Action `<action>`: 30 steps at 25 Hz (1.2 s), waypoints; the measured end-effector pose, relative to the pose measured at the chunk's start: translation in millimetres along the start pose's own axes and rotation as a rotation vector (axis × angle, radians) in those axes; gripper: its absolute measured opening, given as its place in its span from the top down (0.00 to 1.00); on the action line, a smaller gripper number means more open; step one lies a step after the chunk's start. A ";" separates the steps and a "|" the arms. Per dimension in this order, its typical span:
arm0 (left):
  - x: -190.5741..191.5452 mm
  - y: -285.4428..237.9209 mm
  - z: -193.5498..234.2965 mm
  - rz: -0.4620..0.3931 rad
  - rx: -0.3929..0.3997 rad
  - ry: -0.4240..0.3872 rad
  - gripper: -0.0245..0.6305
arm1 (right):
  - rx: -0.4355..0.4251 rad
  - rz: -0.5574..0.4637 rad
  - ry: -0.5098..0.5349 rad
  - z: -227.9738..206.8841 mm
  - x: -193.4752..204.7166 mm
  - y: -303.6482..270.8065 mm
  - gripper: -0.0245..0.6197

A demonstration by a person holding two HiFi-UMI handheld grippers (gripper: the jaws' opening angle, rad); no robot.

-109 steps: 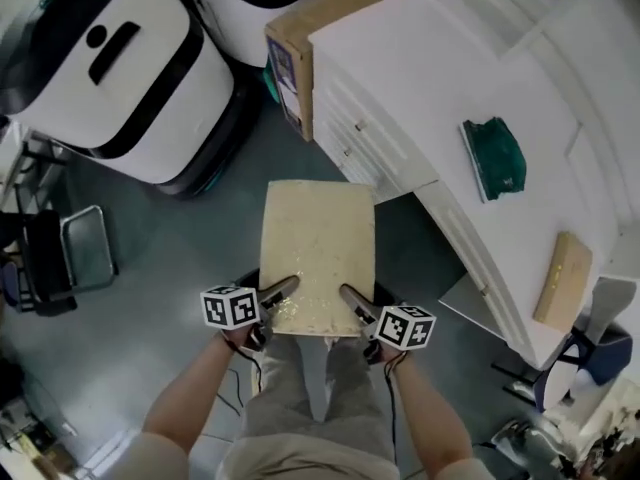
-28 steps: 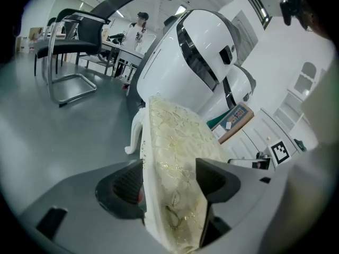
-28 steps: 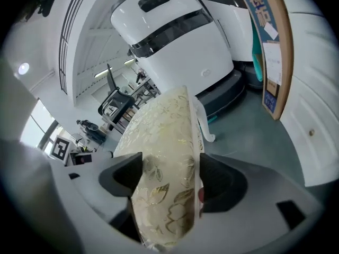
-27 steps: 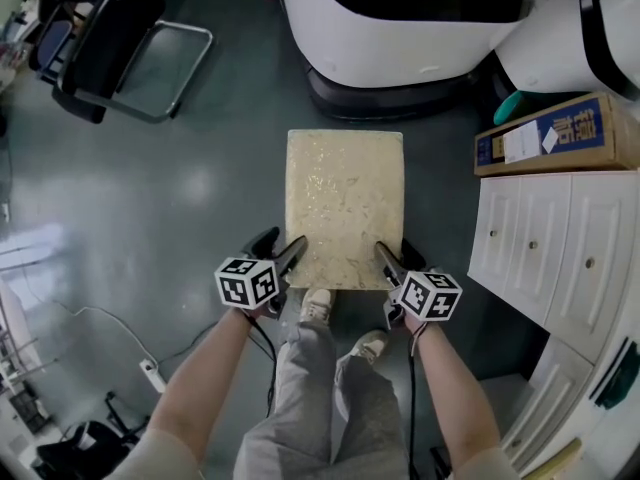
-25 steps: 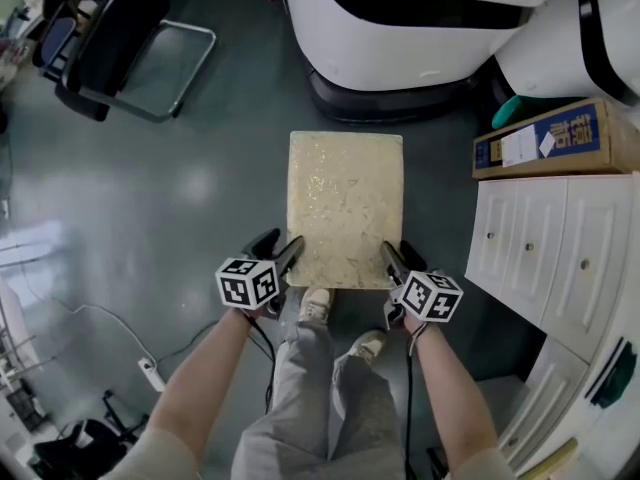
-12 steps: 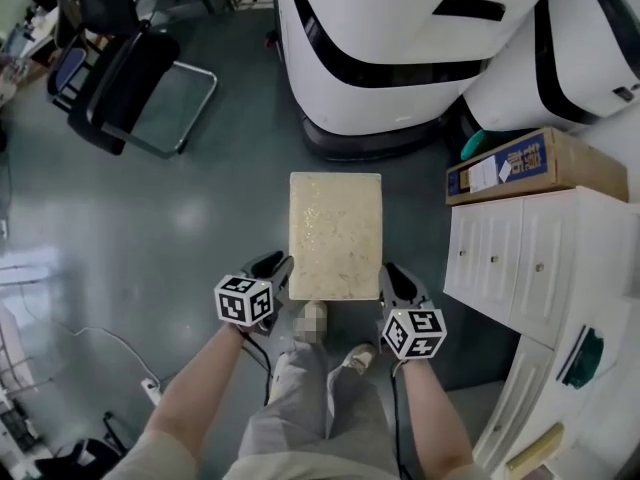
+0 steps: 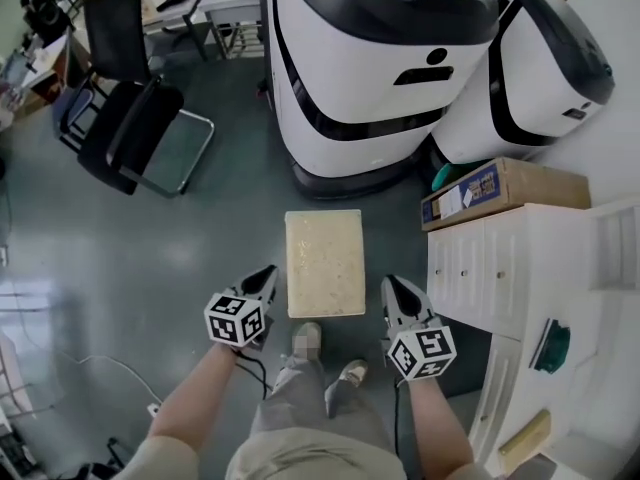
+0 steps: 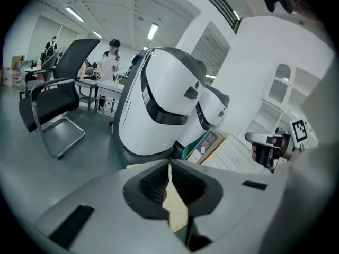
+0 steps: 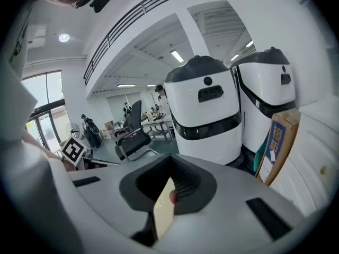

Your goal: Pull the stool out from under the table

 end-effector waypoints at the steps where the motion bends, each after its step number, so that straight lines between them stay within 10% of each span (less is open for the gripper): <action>1: -11.5 6.6 -4.3 -0.014 0.010 -0.011 0.91 | 0.000 -0.006 0.008 5.0 -12.1 4.6 0.93; 15: -174.6 138.1 -65.6 -0.280 0.103 -0.109 0.91 | -0.021 -0.146 0.099 100.1 -162.4 82.0 0.93; 30: -232.0 245.2 -180.9 -0.447 0.072 -0.333 0.92 | -0.111 -0.323 0.168 148.4 -254.2 199.4 0.93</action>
Point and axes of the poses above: the fingertips, and each gripper's own axes: y backward along the fingers, z to its left, x out of its underside, the point moved 1 cm from there along y, backward along the fingers, and after that the axes turned 8 degrees about -x, right-handed, at the moved point
